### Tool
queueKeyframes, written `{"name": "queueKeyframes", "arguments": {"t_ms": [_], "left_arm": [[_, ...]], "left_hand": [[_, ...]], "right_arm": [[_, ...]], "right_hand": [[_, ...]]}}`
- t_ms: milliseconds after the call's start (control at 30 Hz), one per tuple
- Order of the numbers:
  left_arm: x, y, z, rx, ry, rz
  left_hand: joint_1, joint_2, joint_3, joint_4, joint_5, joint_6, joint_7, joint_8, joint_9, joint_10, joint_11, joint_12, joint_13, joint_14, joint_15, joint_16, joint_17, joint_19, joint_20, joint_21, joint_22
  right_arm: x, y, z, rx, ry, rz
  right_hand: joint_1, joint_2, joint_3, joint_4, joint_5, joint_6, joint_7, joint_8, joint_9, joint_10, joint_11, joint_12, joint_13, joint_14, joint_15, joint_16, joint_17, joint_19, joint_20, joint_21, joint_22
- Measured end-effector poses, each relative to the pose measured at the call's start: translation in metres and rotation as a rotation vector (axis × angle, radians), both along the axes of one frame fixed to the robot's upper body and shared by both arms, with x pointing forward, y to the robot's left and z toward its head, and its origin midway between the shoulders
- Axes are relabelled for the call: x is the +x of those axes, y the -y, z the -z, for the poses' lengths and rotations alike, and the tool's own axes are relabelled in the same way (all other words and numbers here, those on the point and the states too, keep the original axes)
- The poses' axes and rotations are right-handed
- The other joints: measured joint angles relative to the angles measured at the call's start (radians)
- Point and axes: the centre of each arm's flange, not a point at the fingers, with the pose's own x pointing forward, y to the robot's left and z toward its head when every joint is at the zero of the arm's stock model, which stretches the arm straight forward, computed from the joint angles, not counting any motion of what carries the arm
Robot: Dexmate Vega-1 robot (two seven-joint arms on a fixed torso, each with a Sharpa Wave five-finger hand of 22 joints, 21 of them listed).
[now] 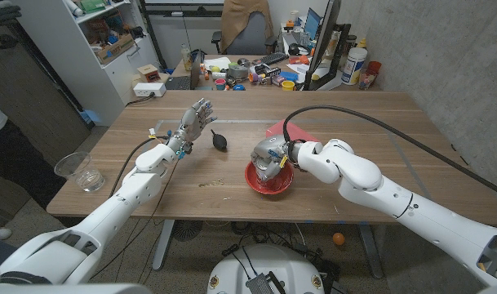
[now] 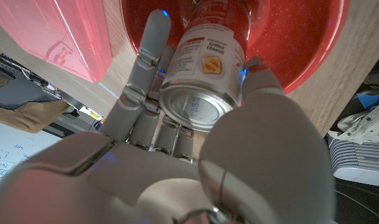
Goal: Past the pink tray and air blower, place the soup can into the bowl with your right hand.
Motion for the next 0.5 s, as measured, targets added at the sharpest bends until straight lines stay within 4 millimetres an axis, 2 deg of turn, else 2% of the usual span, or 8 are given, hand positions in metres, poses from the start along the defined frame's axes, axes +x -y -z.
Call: {"name": "queueKeyframes", "arguments": {"t_ms": [33,100,167,200,233,433,500], "left_arm": [[0.0,0.0,0.0,0.0,0.0,0.0],[0.0003,-0.0002,0.0,0.0,-0.001,0.0],[0.0005,-0.0001,-0.0003,0.0,0.0,0.001],[0.0005,0.0,-0.0003,0.0,0.0,0.002],[0.0007,0.0,0.0,0.0,0.0,0.002],[0.0011,-0.0003,-0.0003,-0.001,0.0,0.002],[0.0012,-0.0004,-0.0002,-0.001,0.0,0.003]], "left_hand": [[0.0,0.0,0.0,0.0,0.0,0.0,0.0,0.0,0.0,0.0,0.0,0.0,0.0,0.0,0.0,0.0,0.0,0.0,0.0,0.0,0.0],[0.0,0.0,0.0,0.0,0.0,0.0,0.0,0.0,0.0,0.0,0.0,0.0,0.0,0.0,0.0,0.0,0.0,0.0,0.0,0.0,0.0],[0.0,0.0,0.0,0.0,0.0,0.0,0.0,0.0,0.0,0.0,0.0,0.0,0.0,0.0,0.0,0.0,0.0,0.0,0.0,0.0,0.0],[0.0,0.0,0.0,0.0,0.0,0.0,0.0,0.0,0.0,0.0,0.0,0.0,0.0,0.0,0.0,0.0,0.0,0.0,0.0,0.0,0.0],[0.0,0.0,0.0,0.0,0.0,0.0,0.0,0.0,0.0,0.0,0.0,0.0,0.0,0.0,0.0,0.0,0.0,0.0,0.0,0.0,0.0],[0.0,0.0,0.0,0.0,0.0,0.0,0.0,0.0,0.0,0.0,0.0,0.0,0.0,0.0,0.0,0.0,0.0,0.0,0.0,0.0,0.0],[0.0,0.0,0.0,0.0,0.0,0.0,0.0,0.0,0.0,0.0,0.0,0.0,0.0,0.0,0.0,0.0,0.0,0.0,0.0,0.0,0.0]], "right_arm": [[0.0,0.0,0.0002,-0.001,-0.001,0.0],[0.0005,-0.0004,0.0004,-0.009,-0.003,0.004],[0.0007,-0.0008,0.0006,-0.016,-0.007,0.007],[0.0007,-0.0009,0.0006,-0.017,-0.008,0.008],[0.0008,-0.001,0.0007,-0.022,-0.01,0.011],[0.0001,-0.0013,-0.0005,-0.037,-0.015,0.02],[-0.0007,-0.0017,-0.0019,-0.042,-0.014,0.022]], "right_hand": [[-0.001,0.001,-0.001,0.007,0.0,-0.007,-0.007,-0.006,-0.003,-0.007,-0.007,0.0,0.014,0.0,0.0,-0.01,-0.007,-0.009,0.009,0.0,-0.003],[-0.008,0.008,-0.008,0.019,0.0,-0.035,-0.016,-0.023,-0.011,-0.033,-0.012,0.002,0.036,-0.008,-0.008,-0.031,-0.034,-0.009,0.009,0.003,-0.007],[-0.013,0.023,-0.015,0.026,0.0,-0.058,-0.024,-0.039,-0.018,-0.062,-0.013,-0.013,0.034,-0.017,-0.017,-0.04,-0.053,-0.036,0.036,0.004,-0.01],[-0.007,0.03,-0.016,0.027,-0.001,-0.072,-0.027,-0.049,-0.024,-0.075,-0.014,-0.028,0.023,-0.018,-0.018,-0.042,-0.06,-0.074,0.029,0.008,-0.01],[-0.013,0.037,-0.019,0.03,-0.001,-0.09,-0.028,-0.061,-0.029,-0.085,-0.015,-0.039,0.014,-0.02,-0.02,-0.044,-0.066,-0.082,0.036,0.014,-0.013],[-0.018,0.042,-0.022,0.041,-0.001,-0.171,-0.04,-0.139,-0.067,-0.127,-0.019,-0.074,-0.013,-0.038,-0.038,-0.049,-0.108,-0.104,0.057,0.029,-0.019],[-0.014,0.056,-0.026,0.045,-0.001,-0.187,-0.042,-0.156,-0.075,-0.13,-0.022,-0.08,-0.019,-0.042,-0.041,-0.049,-0.116,-0.107,0.06,0.033,-0.023]]}}
